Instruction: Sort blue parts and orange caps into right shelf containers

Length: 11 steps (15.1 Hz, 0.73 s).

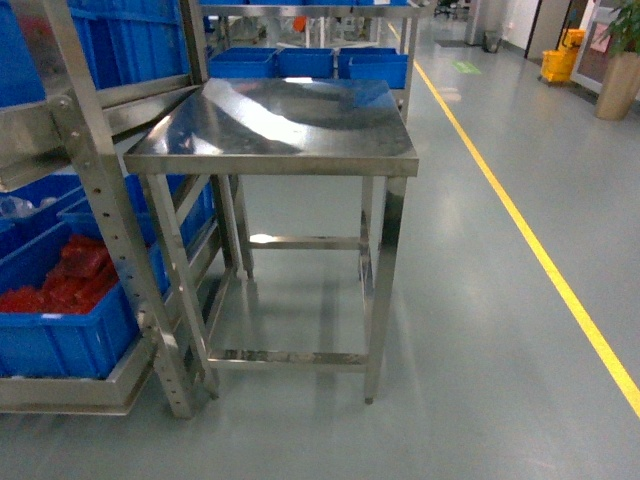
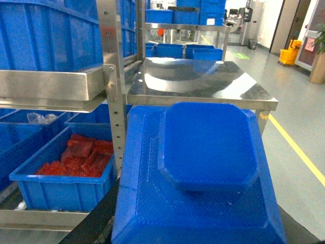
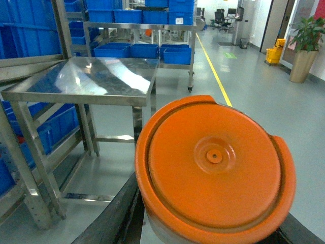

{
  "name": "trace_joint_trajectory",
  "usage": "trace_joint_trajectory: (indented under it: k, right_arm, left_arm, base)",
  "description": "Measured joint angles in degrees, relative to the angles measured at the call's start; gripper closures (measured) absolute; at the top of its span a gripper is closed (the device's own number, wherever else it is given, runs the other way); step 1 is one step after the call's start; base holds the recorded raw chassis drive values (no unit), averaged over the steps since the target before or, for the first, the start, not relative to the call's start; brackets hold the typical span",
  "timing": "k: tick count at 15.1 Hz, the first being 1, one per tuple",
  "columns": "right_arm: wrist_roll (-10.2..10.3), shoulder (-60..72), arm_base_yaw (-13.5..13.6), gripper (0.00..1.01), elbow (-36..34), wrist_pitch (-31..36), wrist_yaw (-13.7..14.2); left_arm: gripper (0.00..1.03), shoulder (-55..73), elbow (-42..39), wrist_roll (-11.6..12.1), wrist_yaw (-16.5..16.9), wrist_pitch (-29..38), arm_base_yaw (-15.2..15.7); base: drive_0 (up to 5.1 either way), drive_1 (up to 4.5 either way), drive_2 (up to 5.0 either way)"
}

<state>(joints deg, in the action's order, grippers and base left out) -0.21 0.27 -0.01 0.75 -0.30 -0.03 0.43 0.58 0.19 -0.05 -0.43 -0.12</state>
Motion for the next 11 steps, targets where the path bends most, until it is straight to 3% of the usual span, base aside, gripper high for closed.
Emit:
trace_joint_trajectory:
  k: [10, 11]
  right_arm:
    - [0.00, 0.00, 0.00, 0.57, 0.00, -0.07, 0.07]
    - [0.00, 0.00, 0.00, 0.57, 0.00, -0.09, 0.04]
  left_arm:
    - [0.59, 0.00, 0.00, 0.00, 0.07, 0.02, 0.02]
    - [0.59, 0.00, 0.00, 0.00, 0.09, 0.00, 0.02]
  base:
    - [0.1, 4.32, -4.0]
    - [-4.8, 1.50, 3.5]
